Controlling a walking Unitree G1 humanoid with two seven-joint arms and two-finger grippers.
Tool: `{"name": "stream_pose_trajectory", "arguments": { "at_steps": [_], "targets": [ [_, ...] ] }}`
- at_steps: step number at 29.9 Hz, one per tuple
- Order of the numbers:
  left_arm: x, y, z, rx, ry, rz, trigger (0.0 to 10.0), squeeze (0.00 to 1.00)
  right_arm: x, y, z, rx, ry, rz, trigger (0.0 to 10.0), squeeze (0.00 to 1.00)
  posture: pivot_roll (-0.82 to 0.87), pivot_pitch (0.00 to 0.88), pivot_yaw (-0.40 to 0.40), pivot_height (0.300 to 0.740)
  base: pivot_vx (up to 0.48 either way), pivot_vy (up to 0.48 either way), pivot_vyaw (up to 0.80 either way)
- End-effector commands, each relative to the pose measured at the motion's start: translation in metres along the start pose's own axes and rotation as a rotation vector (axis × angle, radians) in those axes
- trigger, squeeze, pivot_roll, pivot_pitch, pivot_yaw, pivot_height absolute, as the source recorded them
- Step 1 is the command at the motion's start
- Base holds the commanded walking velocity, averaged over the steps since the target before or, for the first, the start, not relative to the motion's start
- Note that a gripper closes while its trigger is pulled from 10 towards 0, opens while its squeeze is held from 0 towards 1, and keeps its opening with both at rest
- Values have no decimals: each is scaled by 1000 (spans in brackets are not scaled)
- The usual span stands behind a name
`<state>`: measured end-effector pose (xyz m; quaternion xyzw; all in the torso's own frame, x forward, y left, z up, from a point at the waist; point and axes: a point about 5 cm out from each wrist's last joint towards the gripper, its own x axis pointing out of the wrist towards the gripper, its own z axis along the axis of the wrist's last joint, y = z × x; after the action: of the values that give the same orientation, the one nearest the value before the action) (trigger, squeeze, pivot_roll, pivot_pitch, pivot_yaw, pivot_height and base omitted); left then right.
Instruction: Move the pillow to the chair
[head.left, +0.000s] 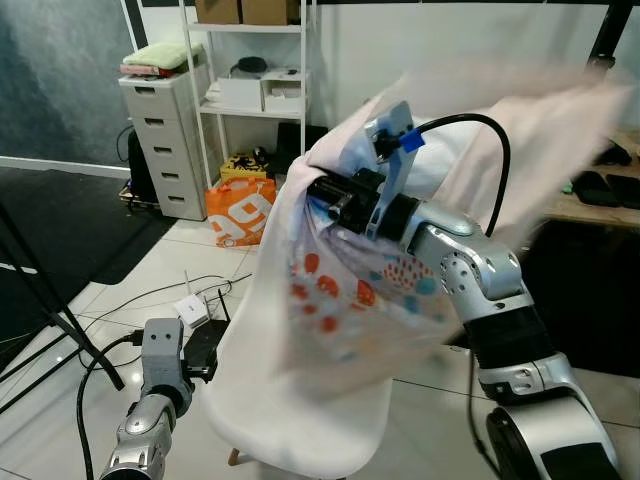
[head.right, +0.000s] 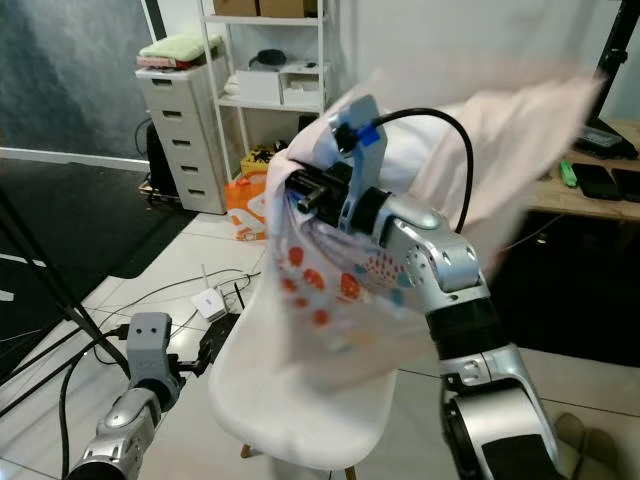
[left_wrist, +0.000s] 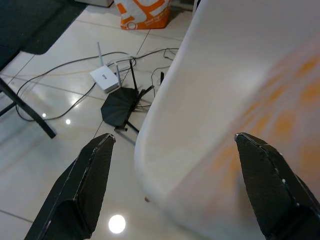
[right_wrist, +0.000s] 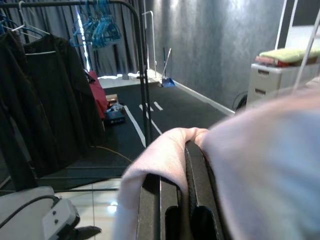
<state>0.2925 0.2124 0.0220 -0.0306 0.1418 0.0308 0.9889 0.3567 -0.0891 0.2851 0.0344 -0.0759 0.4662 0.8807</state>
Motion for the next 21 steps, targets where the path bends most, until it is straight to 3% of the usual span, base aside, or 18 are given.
{"name": "stream_pose_trajectory", "arguments": {
  "at_steps": [1,2,3,5,6,7,9,10,11,13,14,15,16,17,18,20,21],
  "targets": [
    [-2,2,-4,3,21,6,10000,0,4,12,19,-15,-68,78,10000,0,-184,13,-34,740,0,0,0],
    [-2,2,-4,3,21,6,10000,0,4,12,19,-15,-68,78,10000,0,-184,13,-34,740,0,0,0],
    [-2,2,-4,3,21,7,10000,0,4,24,14,-15,-40,136,10000,0,-185,13,-34,740,0,0,0],
    [-2,2,-4,3,21,7,10000,0,4,24,14,-15,-40,136,10000,0,-185,13,-34,740,0,0,0],
    [-1,2,-3,3,20,7,10000,0,3,35,-3,-40,59,170,10000,0,-181,14,-36,740,0,0,0],
    [-1,2,-3,3,20,7,10000,0,3,35,-3,-40,59,170,10000,0,-181,14,-36,740,0,0,0],
    [-1,2,-3,4,19,6,10000,0,-1,37,-42,-112,285,119,10000,0,-182,17,-32,740,0,0,0],
    [-1,2,-3,4,19,6,10000,0,-1,37,-42,-112,285,119,10000,0,-182,17,-32,740,0,0,0],
    [-1,2,-3,4,19,7,10000,0,-4,33,-53,-141,359,81,10000,0,-182,17,-32,740,0,0,0],
    [-1,2,-3,4,19,7,10000,0,-4,33,-53,-141,359,81,10000,0,-182,17,-32,740,0,0,0],
    [-1,3,-3,5,21,7,10000,0,-12,19,-72,-227,505,-4,10000,0,-183,19,-29,740,0,0,0],
    [-1,3,-3,5,21,7,10000,0,-12,19,-72,-227,505,-4,10000,0,-183,19,-29,740,0,0,0],
    [-2,3,-3,6,22,7,10000,0,-22,6,-87,-287,622,-76,10000,0,-180,20,-31,740,0,0,0],
    [-2,3,-3,6,22,7,10000,0,-22,6,-87,-287,622,-76,10000,0,-180,20,-31,740,0,0,0],
    [-2,4,-3,6,22,7,10000,0,-31,-6,-96,-351,715,-139,10000,0,-181,21,-31,740,0,0,0],
    [-2,4,-3,6,22,7,10000,0,-31,-6,-96,-351,715,-139,10000,0,-181,21,-31,740,0,0,0],
    [-2,4,-3,6,22,6,10000,0,-42,-25,-99,-389,773,-275,10000,0,-178,23,-30,740,0,0,0]
  ]
}}
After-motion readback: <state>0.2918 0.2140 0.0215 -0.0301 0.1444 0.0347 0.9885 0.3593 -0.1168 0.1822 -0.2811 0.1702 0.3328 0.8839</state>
